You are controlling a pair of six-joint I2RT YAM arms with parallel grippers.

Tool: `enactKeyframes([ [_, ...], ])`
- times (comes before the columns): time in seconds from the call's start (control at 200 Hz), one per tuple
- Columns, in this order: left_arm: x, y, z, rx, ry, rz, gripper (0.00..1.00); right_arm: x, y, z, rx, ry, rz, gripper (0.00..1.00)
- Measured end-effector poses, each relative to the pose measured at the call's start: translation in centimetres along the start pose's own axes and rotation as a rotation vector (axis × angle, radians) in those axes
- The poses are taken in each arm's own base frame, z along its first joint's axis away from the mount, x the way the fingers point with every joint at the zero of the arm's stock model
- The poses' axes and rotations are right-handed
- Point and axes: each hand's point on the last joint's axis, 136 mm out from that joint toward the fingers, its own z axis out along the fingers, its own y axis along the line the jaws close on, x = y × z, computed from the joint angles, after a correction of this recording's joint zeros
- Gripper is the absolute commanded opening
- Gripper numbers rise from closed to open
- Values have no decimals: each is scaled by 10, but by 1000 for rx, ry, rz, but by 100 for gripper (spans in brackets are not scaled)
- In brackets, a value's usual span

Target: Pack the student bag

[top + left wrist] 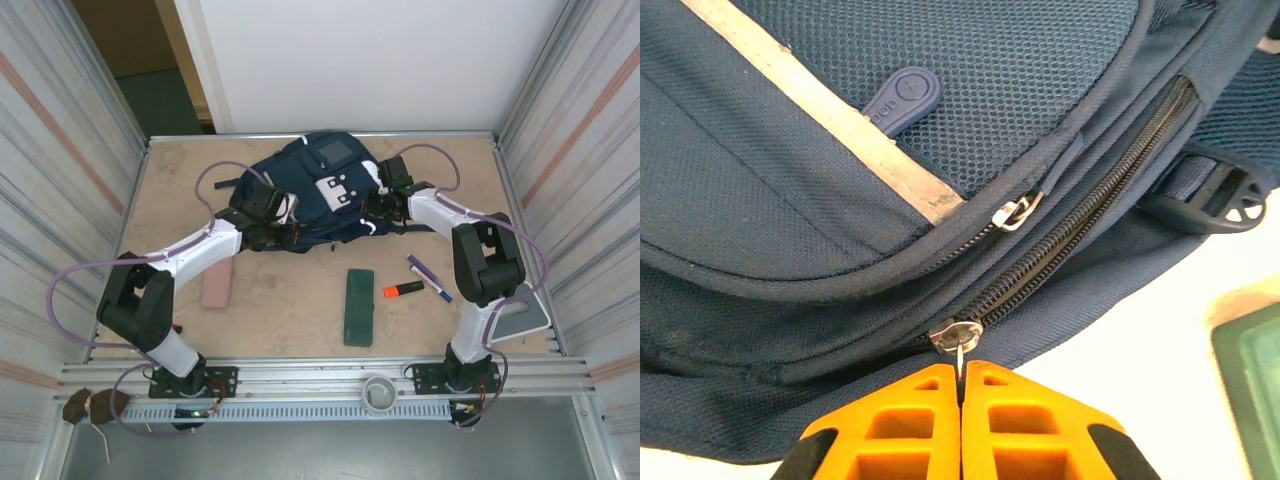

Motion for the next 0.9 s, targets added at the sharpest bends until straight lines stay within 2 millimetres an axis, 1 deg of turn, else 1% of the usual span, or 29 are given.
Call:
enactKeyframes([
  [0.065,-1,-4,-1,22,-4,-13,0,0,9,-17,-22,-15,-13,44],
  [0.125,-3,-7,-1,39,-7,-25,0,6,23,-37,-63,-30,-15,50],
  [0.2,-3,-10,-1,55,-7,-33,0,22,39,-57,-122,-33,-3,58],
  [0.266,-3,-12,-1,61,-6,-37,0,42,47,-64,-170,-12,39,63],
  [0.311,-2,-13,-1,65,-5,-38,0,57,48,-62,-187,11,76,67],
  [0.326,-2,-13,-1,66,-5,-38,0,63,47,-60,-191,22,94,70],
  [0.361,-2,-15,-1,68,-4,-36,0,74,45,-54,-190,46,123,74],
  [0.421,-2,-18,0,72,-6,-34,0,92,39,-42,-175,85,176,77],
  [0.486,-2,-21,0,78,-9,-29,0,101,38,-32,-166,107,218,78],
  [0.556,-2,-25,0,84,-12,-22,0,100,43,-22,-180,102,249,78],
  [0.631,-1,-26,1,87,-11,-18,0,96,46,-14,-193,91,268,76],
  [0.666,1,-26,2,86,-9,-18,0,94,46,-9,-193,86,276,71],
  [0.736,4,-25,3,85,-5,-17,0,91,48,-1,-190,81,289,56],
  [0.782,6,-25,4,83,0,-17,0,88,49,3,-191,75,282,42],
  [0.812,8,-24,5,81,2,-17,0,86,49,5,-189,70,284,35],
  [0.902,9,-20,6,59,1,-7,0,81,47,8,-177,57,285,20],
])
